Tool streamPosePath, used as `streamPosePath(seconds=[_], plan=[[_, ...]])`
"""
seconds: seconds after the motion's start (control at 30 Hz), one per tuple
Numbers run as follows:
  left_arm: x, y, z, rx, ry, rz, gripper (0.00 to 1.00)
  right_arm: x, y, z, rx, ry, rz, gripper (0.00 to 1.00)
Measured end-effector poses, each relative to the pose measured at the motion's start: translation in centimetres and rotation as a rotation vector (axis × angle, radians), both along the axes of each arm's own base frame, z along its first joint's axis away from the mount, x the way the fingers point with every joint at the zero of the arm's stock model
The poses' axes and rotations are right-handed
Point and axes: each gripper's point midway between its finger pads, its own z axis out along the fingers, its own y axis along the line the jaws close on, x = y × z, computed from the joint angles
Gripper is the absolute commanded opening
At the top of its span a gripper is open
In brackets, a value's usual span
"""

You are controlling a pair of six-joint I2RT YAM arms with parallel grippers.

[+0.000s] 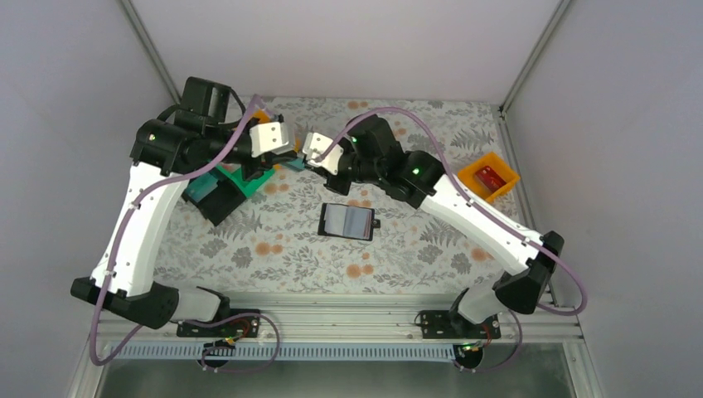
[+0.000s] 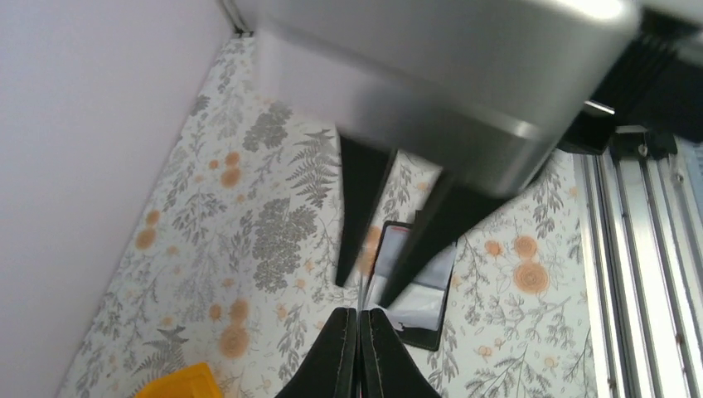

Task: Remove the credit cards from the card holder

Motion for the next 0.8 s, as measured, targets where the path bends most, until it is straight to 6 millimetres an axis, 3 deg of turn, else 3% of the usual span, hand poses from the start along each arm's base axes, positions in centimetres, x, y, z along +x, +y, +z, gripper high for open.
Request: streamPosePath(seconds=[0.03,0.07,0.2,0.33,0.4,0.53,0.7,0.77,0.8], plan=[[0.0,0.0,0.3,-0.010,0.003,0.011,0.02,-0.1,0.0,0.2,0.011,0.002,-0.001,0.61],[0.0,0.0,0.7,-0.022,0.006,0.027,0.03,0.0,-0.2,0.7,0.032,-0.010,-0.002,0.73],[0.4,0.0,4.1,-0.106,-0.015,0.094,0.02,-0.3,-1.4,1.7,0.153,0.001,0.021,0.98],[-1.0,0.1,10.2,-0.252,-0.097,0.065,0.02,0.4,-3.8,2.4,0.336,0.092,0.044,0.99],[-3.1,0.0,12.6,-0.329,-0.114,-0.009,0.02,0.4,-3.7,3.5,0.429,0.128,0.077,0.97],[-5.9,-0.2,14.2,-0.425,-0.059,-0.122,0.02,-1.9,-2.4,7.3,0.595,0.154,0.209,0.91],[-5.9,-0.4,14.1,-0.478,0.031,-0.179,0.02,-5.3,-2.0,11.8,0.731,0.106,0.348,0.61],[-5.9,-0.5,14.0,-0.487,0.056,-0.188,0.02,-5.9,-2.1,12.6,0.753,0.106,0.379,0.45],[-5.9,-0.5,14.0,-0.490,0.063,-0.193,0.02,-6.1,-2.1,12.9,0.759,0.106,0.389,0.32]])
